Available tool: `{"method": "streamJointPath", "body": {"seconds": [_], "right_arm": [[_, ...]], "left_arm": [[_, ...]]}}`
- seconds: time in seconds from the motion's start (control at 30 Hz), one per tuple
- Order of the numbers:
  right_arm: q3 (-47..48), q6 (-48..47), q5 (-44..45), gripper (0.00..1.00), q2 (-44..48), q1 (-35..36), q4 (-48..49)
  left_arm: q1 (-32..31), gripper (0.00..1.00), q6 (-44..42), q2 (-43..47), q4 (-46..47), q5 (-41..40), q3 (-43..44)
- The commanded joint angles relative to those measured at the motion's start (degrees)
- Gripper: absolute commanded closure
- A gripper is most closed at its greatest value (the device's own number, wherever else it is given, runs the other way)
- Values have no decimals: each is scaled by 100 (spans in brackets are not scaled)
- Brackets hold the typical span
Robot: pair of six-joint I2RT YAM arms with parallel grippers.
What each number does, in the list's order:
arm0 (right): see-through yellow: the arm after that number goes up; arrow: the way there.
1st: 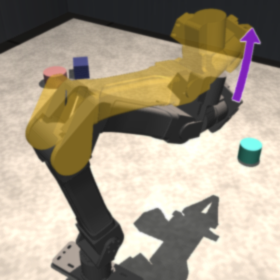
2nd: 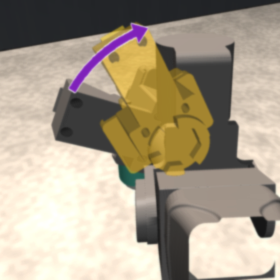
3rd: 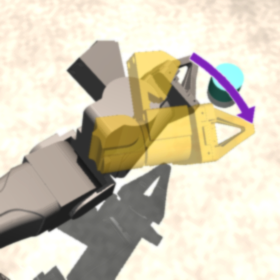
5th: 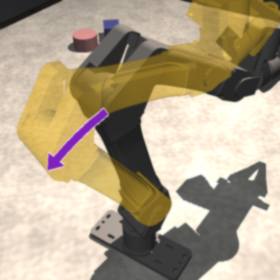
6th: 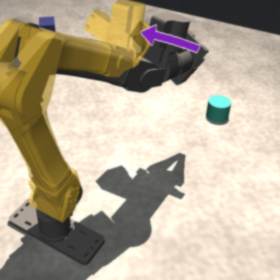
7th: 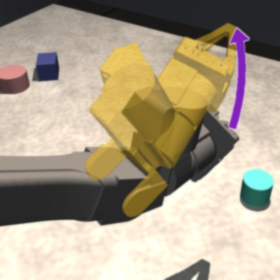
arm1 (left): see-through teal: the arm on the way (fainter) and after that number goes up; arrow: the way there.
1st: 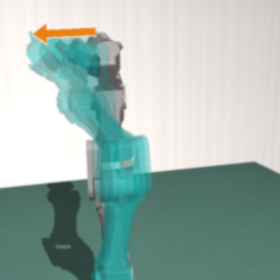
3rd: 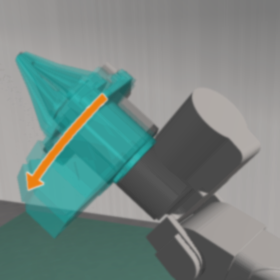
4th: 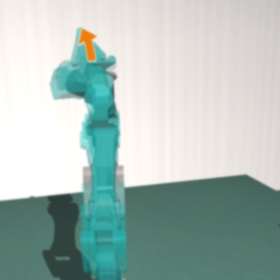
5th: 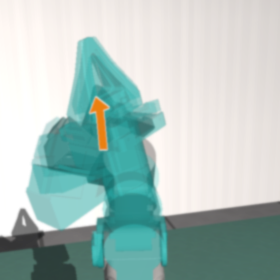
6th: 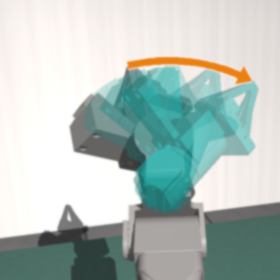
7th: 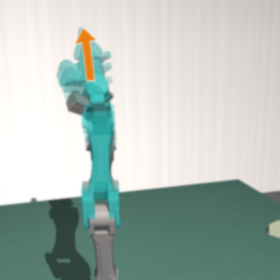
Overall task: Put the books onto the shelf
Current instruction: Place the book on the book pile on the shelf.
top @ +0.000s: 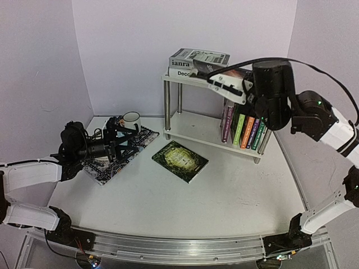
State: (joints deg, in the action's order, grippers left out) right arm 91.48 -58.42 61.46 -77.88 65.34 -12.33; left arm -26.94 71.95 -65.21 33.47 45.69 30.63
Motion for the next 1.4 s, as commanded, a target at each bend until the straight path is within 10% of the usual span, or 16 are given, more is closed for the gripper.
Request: {"method": "streamJointPath", "body": {"seconds": [0.0, 0.77, 1.37], "right_arm": [[509, -343, -358, 100, 264, -577, 678], [636, -996, -1418, 100, -817, -3763, 2689], [72, -1370, -2059, 100, -1134, -4167, 2732]], "left_arm": [[21, 5, -147, 169, 241, -44, 422], [22, 7, -27, -25, 235, 270, 921], [23, 7, -47, -754, 242, 443, 1125]]}}
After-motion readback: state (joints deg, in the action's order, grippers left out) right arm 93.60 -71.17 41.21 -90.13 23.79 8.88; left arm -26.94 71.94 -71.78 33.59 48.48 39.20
